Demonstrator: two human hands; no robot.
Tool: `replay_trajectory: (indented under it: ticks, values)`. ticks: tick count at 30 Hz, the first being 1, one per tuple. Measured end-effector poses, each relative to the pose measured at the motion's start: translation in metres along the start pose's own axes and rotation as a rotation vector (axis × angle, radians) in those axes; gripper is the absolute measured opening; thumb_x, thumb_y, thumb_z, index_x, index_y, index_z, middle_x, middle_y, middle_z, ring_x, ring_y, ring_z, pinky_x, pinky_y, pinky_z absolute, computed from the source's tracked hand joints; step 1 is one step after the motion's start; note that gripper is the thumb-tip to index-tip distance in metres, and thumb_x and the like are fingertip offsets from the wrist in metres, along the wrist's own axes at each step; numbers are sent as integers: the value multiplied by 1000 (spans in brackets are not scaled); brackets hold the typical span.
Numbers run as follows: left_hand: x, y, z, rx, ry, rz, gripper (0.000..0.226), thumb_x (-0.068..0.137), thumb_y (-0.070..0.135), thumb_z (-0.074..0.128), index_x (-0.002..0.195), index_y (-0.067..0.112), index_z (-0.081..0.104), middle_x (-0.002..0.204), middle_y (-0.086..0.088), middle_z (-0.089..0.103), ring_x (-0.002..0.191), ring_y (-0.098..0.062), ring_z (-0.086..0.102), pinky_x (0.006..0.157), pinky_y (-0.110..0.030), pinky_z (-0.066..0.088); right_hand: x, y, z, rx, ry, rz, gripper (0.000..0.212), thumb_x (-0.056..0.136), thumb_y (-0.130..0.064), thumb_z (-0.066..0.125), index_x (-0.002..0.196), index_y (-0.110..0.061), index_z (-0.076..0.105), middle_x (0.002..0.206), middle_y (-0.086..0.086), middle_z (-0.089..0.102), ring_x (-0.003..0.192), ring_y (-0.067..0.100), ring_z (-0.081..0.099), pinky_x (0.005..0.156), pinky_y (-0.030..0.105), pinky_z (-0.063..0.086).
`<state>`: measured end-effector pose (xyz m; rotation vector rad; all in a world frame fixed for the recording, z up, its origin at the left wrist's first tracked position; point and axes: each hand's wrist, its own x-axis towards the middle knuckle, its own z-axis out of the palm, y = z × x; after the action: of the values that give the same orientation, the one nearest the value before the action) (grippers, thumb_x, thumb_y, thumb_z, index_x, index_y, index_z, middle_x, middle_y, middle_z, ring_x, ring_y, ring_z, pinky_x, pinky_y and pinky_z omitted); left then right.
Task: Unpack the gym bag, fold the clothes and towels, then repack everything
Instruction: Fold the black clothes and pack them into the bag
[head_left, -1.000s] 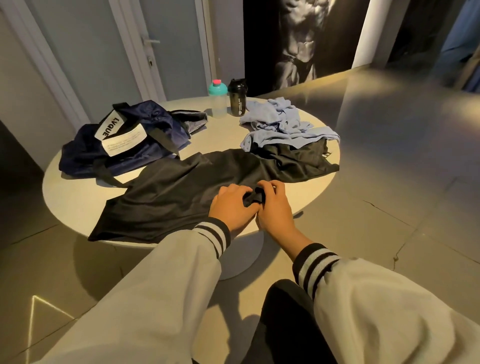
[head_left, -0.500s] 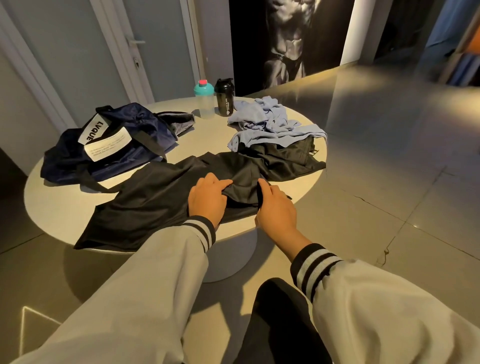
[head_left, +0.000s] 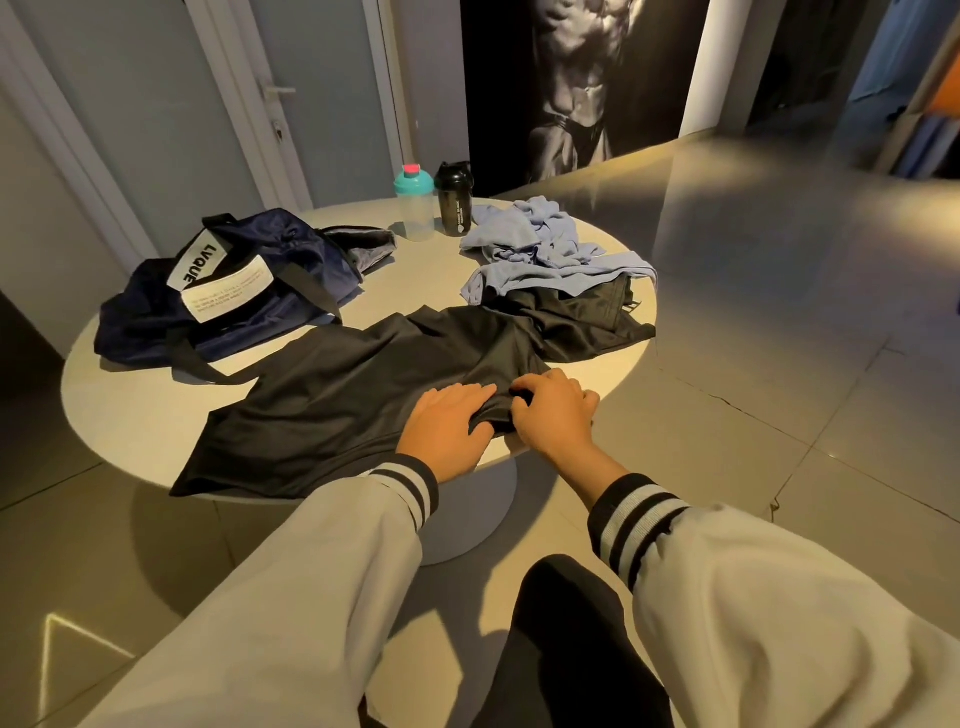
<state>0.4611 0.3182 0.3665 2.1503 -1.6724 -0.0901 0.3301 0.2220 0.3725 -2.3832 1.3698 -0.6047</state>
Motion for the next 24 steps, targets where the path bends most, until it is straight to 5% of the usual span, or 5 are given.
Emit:
replay_trajectory:
  ticks: [7, 13, 16, 20, 24]
  values:
    - [-7, 3, -1, 227, 173, 7, 56, 103, 23, 42, 157, 28, 29, 165, 1, 24, 153, -20, 17, 126, -45, 3, 2, -20, -8, 506, 111, -166, 44, 97, 5, 50, 137, -13, 57, 132, 3, 46, 114, 6, 45, 90, -6, 28]
    - [-4, 2, 4, 183, -35, 18, 56, 103, 55, 39, 154, 33, 38, 164, 4, 28, 151, -18, 23, 124, -42, 12, 4, 0, 8, 148, -34, -15, 41, 94, -2, 55, 134, -9, 60, 142, 12, 45, 132, 31, 44, 108, 35, 35]
    - [-1, 1, 6, 165, -81, 8, 66, 99, 65, 36, 157, 32, 31, 167, 2, 22, 152, -21, 21, 124, -43, 17, 3, 5, 12, 128, -5, -18, 32, 97, -12, 53, 127, -11, 63, 140, 12, 46, 129, 34, 44, 103, 39, 38]
    - [-4, -2, 3, -22, 59, 19, 61, 96, 53, 57, 150, 28, 45, 162, 0, 32, 150, -21, 25, 124, -43, 18, -7, -9, 10, 187, 197, -145, 33, 100, -23, 53, 131, -13, 57, 147, 10, 39, 137, 29, 33, 111, 41, 31]
    - [-18, -2, -7, -193, 352, 41, 36, 89, 36, 60, 122, 27, 68, 127, 6, 65, 125, -14, 53, 123, -43, 21, -6, -19, 16, 90, 80, -266, 28, 101, -23, 48, 123, -20, 64, 127, 6, 54, 121, 26, 47, 100, 39, 36]
